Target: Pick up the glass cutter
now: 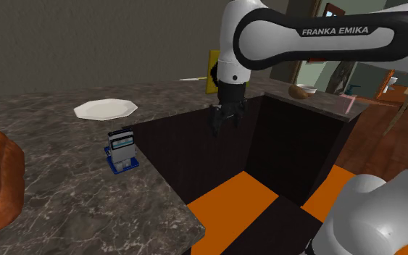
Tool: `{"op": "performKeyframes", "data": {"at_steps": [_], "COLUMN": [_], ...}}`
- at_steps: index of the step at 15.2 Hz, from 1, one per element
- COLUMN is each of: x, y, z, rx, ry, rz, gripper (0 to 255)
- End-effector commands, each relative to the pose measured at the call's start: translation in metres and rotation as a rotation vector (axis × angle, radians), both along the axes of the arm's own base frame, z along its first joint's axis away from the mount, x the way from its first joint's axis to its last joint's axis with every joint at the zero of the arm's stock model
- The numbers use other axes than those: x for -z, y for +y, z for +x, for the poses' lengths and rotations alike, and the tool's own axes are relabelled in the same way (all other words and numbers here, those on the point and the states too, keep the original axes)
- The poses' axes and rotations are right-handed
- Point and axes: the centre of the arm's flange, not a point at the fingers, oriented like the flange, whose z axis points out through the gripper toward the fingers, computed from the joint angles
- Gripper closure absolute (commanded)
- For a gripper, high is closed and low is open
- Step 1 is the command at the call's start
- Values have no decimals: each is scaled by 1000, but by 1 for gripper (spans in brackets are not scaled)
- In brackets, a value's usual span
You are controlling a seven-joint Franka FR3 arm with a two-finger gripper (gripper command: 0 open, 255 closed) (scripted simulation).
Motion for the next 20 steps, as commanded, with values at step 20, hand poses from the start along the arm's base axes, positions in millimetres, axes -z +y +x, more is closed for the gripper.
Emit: {"op": "performKeyframes", "data": {"at_steps": [20], "x": [-35], "y": [240], "z": [129], "rx": [-4], "ry": [40], "rz": [48], "gripper": [0]}}
